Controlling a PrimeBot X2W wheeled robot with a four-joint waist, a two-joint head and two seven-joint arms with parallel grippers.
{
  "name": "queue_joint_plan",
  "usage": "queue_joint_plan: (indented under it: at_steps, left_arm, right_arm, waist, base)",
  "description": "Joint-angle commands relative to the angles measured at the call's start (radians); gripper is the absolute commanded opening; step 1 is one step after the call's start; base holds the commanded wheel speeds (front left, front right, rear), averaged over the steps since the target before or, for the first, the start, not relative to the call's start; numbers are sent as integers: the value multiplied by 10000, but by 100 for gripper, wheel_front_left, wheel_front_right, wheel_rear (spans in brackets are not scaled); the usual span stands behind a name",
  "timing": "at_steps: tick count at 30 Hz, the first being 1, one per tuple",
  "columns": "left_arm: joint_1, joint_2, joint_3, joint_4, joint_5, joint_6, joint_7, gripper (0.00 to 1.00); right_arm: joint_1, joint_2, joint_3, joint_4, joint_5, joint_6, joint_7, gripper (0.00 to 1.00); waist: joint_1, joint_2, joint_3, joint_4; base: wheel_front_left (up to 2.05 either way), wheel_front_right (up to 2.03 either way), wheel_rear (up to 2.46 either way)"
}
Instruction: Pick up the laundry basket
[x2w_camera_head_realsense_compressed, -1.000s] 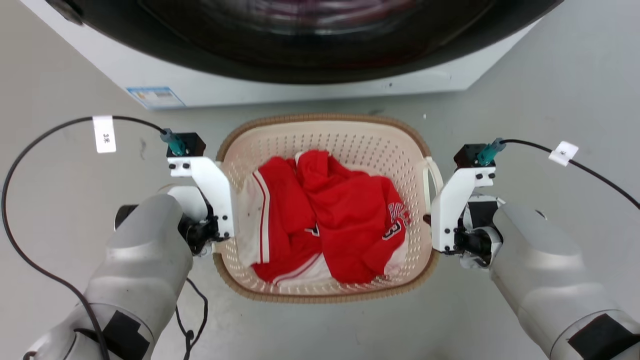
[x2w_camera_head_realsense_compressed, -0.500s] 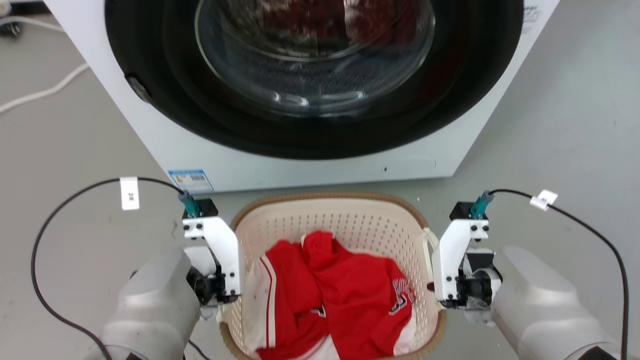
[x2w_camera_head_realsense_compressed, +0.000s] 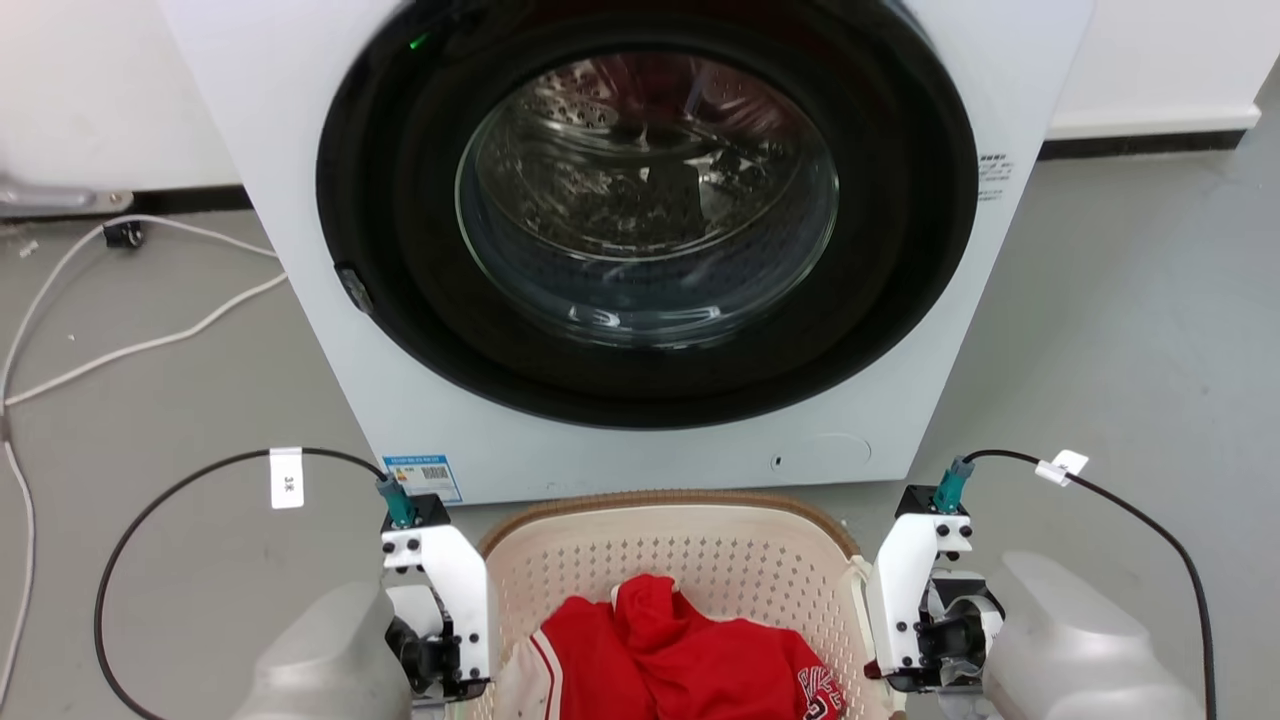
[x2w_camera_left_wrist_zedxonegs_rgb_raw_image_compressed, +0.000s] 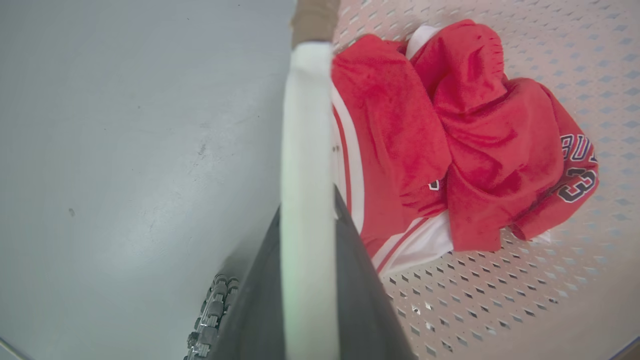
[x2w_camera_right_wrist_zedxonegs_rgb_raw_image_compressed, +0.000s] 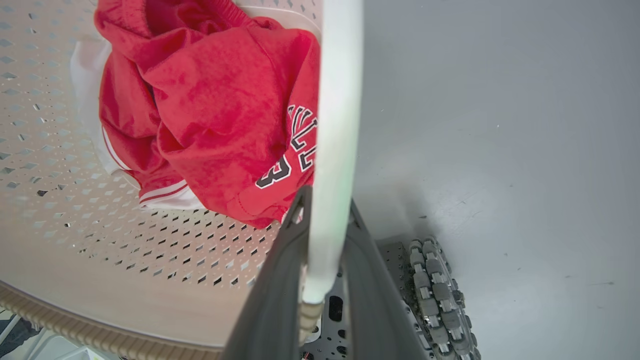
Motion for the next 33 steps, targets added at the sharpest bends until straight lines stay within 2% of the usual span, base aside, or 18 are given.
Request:
queue_joint_plan:
  at_steps: [1, 14, 33]
  left_arm:
    - [204, -591, -7, -232, -172, -162, 57, 0]
    - [978, -727, -261, -197, -287, -162, -149, 0]
    - [1282, -848, -446, -154, -414, -163, -650, 0]
  right_arm:
    - [-6, 542, 24, -205, 212, 167, 82, 0]
    - [690, 541, 146, 21, 425, 167, 284, 0]
    - [646, 539, 372, 96, 529, 168, 180, 0]
  waist:
    - [3, 0, -229, 7]
    - [3, 0, -1176, 64]
    - [3, 0, -1637, 23]
  base:
    - [0, 0, 0]
    - [0, 0, 0]
    - [0, 0, 0]
